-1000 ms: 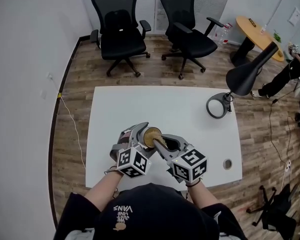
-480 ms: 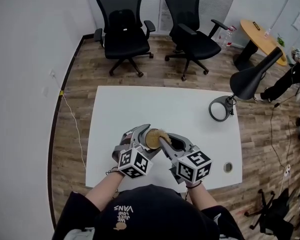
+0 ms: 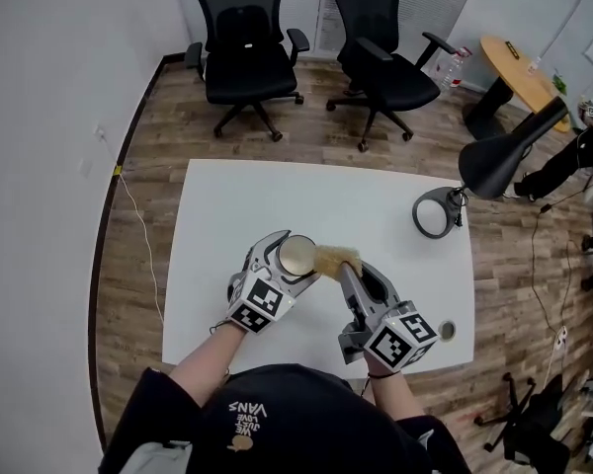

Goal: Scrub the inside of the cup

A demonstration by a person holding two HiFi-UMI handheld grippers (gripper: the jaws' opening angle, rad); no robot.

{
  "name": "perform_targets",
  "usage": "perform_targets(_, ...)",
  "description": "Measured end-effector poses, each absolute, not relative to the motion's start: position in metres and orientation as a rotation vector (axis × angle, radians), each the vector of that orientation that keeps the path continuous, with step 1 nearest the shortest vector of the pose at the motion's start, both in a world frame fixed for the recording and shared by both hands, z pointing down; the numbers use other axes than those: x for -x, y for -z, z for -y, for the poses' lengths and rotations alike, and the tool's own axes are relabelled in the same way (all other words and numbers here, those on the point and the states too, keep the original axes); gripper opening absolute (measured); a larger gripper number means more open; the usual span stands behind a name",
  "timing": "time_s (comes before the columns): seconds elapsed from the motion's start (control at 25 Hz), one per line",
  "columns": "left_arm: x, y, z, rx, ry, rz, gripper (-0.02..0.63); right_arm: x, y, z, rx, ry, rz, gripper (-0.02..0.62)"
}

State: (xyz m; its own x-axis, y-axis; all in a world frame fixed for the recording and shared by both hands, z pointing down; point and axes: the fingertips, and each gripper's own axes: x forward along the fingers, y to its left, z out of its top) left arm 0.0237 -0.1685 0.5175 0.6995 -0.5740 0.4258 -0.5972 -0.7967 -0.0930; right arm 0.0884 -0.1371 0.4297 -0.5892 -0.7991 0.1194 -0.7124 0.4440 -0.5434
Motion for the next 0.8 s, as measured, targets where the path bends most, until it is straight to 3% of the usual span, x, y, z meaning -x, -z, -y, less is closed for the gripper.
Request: perform_targets(0.8, -0.027, -0.589, 0.209, -2.712, -0.592, 0.993, 0.411, -0.137, -0.467, 0.133, 1.497, 0.989, -2.34, 0.078)
